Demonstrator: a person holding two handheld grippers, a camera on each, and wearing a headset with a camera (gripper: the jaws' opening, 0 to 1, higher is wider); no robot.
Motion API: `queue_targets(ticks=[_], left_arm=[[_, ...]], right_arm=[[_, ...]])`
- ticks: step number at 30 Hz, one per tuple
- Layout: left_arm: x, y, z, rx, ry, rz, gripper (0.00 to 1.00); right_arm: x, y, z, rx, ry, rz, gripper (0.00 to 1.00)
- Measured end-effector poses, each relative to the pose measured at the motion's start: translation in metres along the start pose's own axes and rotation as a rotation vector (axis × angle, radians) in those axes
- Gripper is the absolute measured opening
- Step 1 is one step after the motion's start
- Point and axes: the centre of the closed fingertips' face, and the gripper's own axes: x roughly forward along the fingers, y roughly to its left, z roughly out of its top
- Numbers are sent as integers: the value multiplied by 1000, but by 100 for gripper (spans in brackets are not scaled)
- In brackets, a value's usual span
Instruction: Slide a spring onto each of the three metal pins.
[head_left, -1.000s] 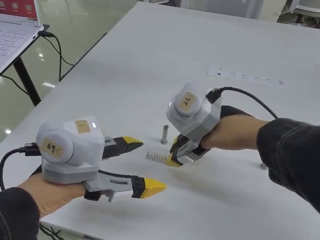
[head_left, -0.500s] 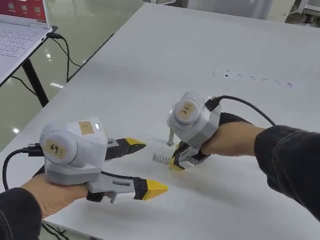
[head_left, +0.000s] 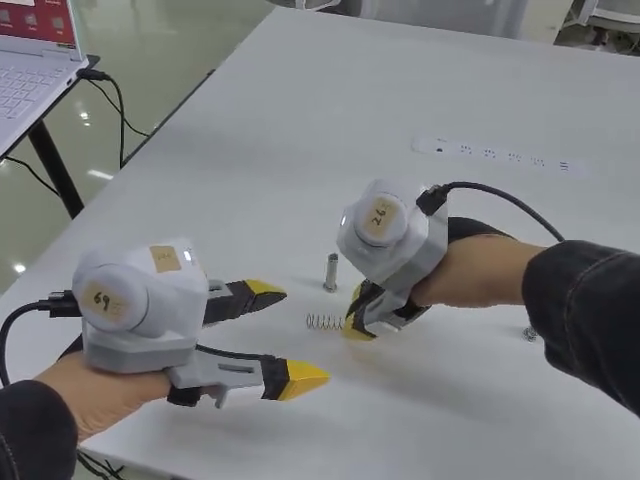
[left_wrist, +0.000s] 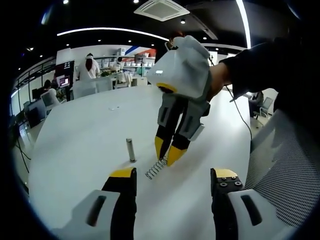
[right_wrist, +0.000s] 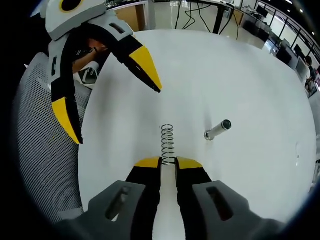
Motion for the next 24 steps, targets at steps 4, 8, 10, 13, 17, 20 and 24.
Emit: queue_targets(ticks=[4,8,10,13,17,20,24], left_arm=[[5,-5,3,12,-1,-19,55],[10,-10,5,26,4,-48,51],[12,-12,6,33,4,-59,49],[16,-18,9,49,2,-82,46],[20,-24,11,66,2,-108,41],[23,-30,14,78,-1,-137,37],[26,-35,16,93,-1,-152,34]], right_arm=[[-16,10,-6,9,-18,28,12],[-33,20,-13,-14,-17,49,12],[-40,26,-14,-26,-25,59,12],[-50,32,-14,-49,-31,67,12],[-59,38,-15,-69,-36,74,12],[-63,41,-15,-76,-41,75,12],[-65,43,-18,-80,-38,81,12]])
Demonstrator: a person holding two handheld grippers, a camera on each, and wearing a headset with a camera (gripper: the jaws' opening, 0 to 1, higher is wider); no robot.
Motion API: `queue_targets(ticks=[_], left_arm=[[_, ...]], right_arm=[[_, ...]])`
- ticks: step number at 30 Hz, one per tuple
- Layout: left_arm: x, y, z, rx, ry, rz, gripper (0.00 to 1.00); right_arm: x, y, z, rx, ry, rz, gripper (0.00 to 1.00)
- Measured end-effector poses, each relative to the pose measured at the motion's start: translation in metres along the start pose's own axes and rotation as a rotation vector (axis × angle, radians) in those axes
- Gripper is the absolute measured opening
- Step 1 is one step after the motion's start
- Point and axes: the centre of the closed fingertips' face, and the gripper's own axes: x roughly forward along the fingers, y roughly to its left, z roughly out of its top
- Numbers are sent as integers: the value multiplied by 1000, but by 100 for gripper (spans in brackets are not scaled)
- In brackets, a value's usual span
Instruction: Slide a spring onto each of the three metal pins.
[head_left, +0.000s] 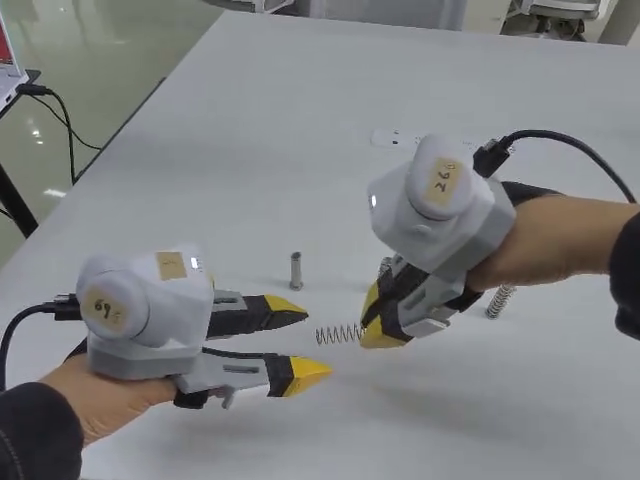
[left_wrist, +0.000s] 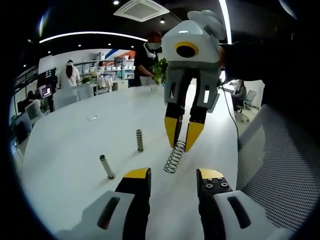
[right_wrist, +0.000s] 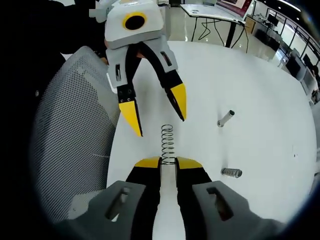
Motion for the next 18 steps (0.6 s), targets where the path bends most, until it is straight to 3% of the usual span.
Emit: queue_targets(ticks=[18], left_arm=[[7,-11,-1,64,10,-50,16]], right_arm=[[1,10,6,-34,-6,35,12]])
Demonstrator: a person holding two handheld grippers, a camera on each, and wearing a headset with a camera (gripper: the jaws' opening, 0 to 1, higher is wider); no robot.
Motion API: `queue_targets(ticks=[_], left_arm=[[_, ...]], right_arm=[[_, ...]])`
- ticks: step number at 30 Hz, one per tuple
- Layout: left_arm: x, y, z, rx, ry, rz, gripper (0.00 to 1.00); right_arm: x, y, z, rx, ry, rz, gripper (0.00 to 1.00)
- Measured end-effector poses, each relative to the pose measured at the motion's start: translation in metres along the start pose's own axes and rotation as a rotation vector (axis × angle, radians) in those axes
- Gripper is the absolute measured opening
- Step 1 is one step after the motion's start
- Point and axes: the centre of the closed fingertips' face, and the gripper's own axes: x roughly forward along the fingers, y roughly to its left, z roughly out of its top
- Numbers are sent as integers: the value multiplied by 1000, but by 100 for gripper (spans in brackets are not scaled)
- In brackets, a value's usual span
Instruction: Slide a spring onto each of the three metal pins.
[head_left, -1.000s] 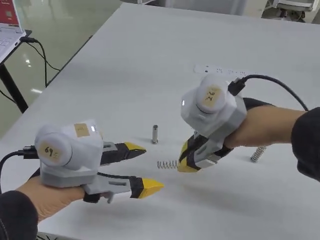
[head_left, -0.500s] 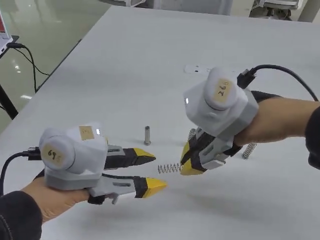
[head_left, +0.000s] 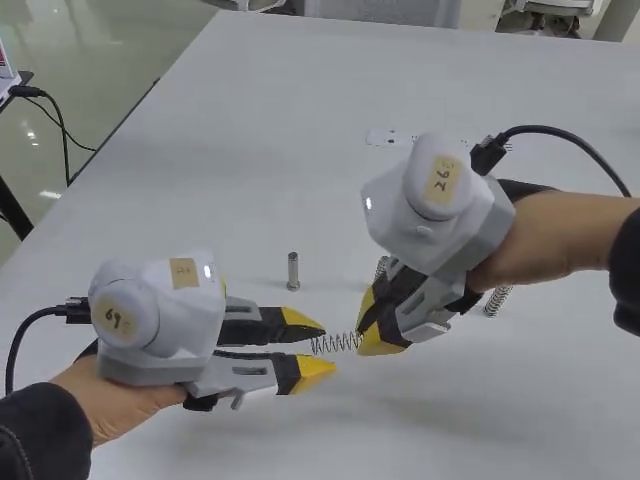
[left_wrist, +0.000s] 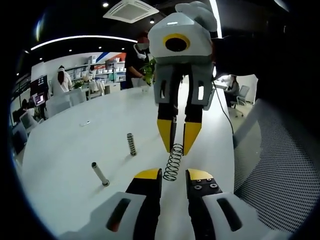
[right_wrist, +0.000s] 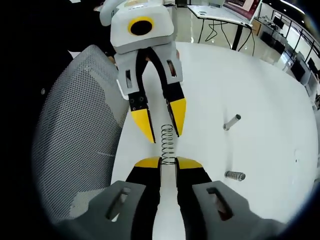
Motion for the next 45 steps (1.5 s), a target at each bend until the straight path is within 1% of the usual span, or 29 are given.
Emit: queue_targets(ticks=[5,7,11,15,20,25,29,33,35,45], left_arm=[[0,1,-1,18,7,5,12],[0,1,-2,34,11,9,10],[1,2,-1,48,5,12,9],[1,-1,0,49,3,1,8],[1,-1,1,56,0,-2,7],[0,-3,1,51,-2,-7,7],[-1,-3,4,51,-10,-8,7],[-2,-4,8,55,-17,-6,7],[-3,-4,11,54,-27,-5,7],[-2,-4,10,55,-27,-4,7]], right_arm=[[-1,1,0,-7,3,5,12],[-1,1,1,-12,2,6,12],[-2,2,1,-17,0,5,13],[-2,3,0,-17,3,6,13],[-2,4,-1,-5,1,6,13],[2,5,-3,5,-3,11,15],[6,6,-6,13,-1,18,16],[8,6,-7,26,-7,22,16],[9,7,-7,26,-7,23,16],[6,6,-4,17,-19,12,13]])
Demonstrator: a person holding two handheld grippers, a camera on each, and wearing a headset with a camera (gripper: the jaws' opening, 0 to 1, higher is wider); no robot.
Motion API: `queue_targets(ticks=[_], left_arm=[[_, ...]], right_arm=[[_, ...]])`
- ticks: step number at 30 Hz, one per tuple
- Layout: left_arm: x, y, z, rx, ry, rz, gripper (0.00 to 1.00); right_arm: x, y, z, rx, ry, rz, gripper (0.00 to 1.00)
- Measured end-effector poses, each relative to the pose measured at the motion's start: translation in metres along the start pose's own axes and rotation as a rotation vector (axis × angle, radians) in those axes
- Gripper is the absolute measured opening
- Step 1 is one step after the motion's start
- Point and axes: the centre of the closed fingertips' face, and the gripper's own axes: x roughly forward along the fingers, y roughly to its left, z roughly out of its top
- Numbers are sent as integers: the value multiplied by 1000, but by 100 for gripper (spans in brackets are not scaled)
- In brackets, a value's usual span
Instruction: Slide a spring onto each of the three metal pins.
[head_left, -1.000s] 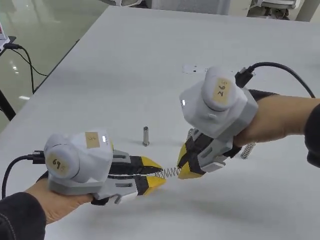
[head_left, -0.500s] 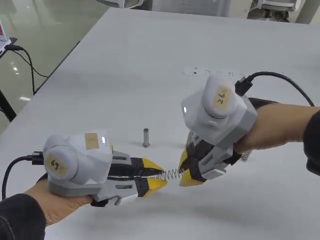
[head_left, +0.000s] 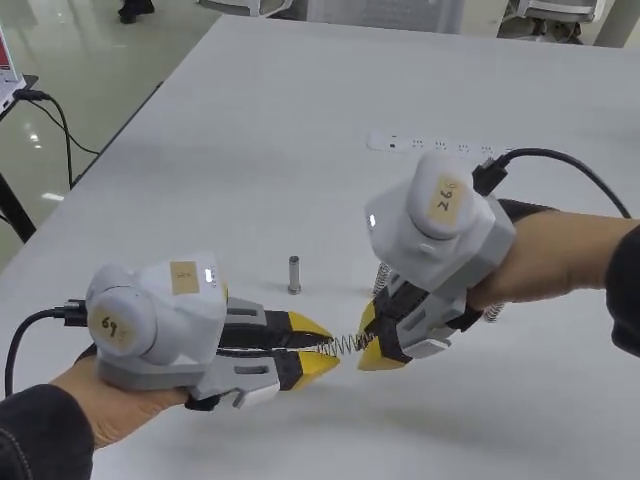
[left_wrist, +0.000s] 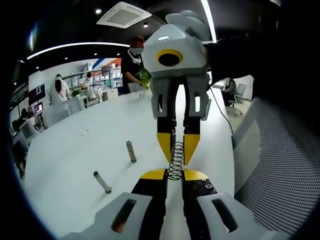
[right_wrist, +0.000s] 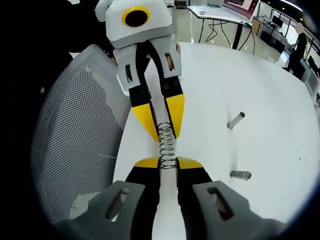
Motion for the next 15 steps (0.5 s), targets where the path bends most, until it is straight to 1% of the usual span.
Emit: queue_targets(ticks=[6,10,12,15], left_arm=[[1,2,-2,-6,4,3,8],[1,2,-2,-6,5,1,8],[2,1,-3,-10,8,1,8],[3,1,-4,-10,11,-1,8]], right_arm=[[-8,-1,10,-9,-12,-16,13],[-10,-1,15,-5,-11,-17,13],[-11,-1,18,10,-17,-12,13],[-13,0,24,14,-28,-8,13]])
